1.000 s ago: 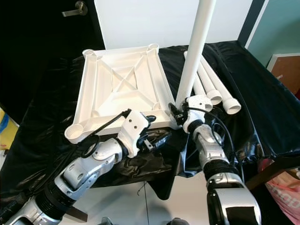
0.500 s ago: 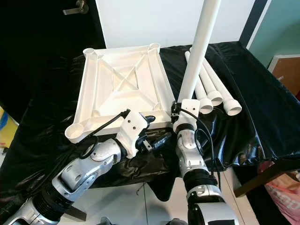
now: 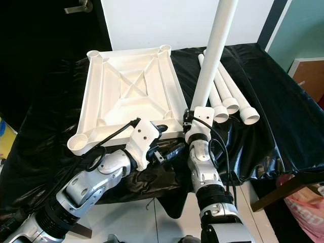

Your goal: Building children table

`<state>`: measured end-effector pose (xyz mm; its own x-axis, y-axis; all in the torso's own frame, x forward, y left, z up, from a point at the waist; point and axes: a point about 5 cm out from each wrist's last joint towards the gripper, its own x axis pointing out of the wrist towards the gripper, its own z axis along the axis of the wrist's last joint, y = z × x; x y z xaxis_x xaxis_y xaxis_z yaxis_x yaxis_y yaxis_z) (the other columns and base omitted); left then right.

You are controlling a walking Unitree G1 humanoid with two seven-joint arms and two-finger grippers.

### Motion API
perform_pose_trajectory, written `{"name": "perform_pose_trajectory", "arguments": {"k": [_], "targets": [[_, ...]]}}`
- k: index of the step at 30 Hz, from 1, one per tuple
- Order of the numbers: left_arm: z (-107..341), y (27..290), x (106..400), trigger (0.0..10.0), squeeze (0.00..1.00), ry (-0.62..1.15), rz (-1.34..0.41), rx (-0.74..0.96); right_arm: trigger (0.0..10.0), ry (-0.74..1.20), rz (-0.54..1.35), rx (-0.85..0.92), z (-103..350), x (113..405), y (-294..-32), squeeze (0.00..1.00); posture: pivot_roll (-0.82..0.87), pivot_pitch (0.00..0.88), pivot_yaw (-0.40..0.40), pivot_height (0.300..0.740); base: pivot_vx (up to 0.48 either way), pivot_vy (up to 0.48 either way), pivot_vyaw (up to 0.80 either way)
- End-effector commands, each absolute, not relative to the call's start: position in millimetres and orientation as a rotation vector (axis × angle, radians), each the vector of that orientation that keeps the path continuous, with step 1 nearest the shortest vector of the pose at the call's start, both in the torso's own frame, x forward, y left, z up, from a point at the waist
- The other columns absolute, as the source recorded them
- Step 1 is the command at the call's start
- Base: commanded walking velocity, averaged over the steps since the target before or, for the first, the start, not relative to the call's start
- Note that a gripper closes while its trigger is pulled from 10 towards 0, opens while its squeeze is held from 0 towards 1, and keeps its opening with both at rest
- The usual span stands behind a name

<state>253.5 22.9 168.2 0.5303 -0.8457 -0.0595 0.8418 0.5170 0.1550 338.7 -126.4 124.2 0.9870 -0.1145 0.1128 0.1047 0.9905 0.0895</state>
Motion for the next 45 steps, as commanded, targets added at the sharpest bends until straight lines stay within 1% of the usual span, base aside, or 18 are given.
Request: {"name": "perform_pose_trajectory", "arguments": {"k": [1,29,37,38,40,41,45], "targets": [[164,20,246,10.0,0.00,0.007,-1.159,0.186,10.0,-0.025,-0.153,0.120,105,332,-129,0.00,-0.04,0.068,0.009,0.740,0.000,0.000,0.00],[164,19,246,10.0,0.00,0.001,-1.174,0.196,10.0,-0.050,-0.190,0.073,110,330,-133,0.00,-0.05,0.037,0.006,0.740,0.000,0.000,0.00],[165,18,246,10.0,0.00,-0.001,-1.178,0.200,10.0,-0.067,-0.187,0.074,113,329,-134,0.00,-0.05,0.042,0.007,0.740,0.000,0.000,0.00],[165,18,246,10.0,0.00,-0.002,-1.178,0.200,10.0,-0.072,-0.185,0.075,113,329,-134,0.53,-0.05,0.042,0.006,0.740,0.000,0.000,0.00],[165,17,247,10.0,0.00,-0.002,-1.178,0.201,10.0,-0.078,-0.184,0.075,114,329,-135,0.53,-0.05,0.046,0.006,0.740,0.000,0.000,0.00],[166,17,247,10.0,0.00,-0.003,-1.176,0.200,10.0,-0.091,-0.177,0.082,116,329,-135,1.00,-0.04,0.048,0.005,0.740,0.000,0.000,0.00],[166,19,248,10.0,0.00,-0.003,-1.167,0.201,10.0,-0.103,-0.168,0.081,119,330,-137,1.00,-0.04,0.052,0.008,0.740,0.000,0.000,0.00]]}}
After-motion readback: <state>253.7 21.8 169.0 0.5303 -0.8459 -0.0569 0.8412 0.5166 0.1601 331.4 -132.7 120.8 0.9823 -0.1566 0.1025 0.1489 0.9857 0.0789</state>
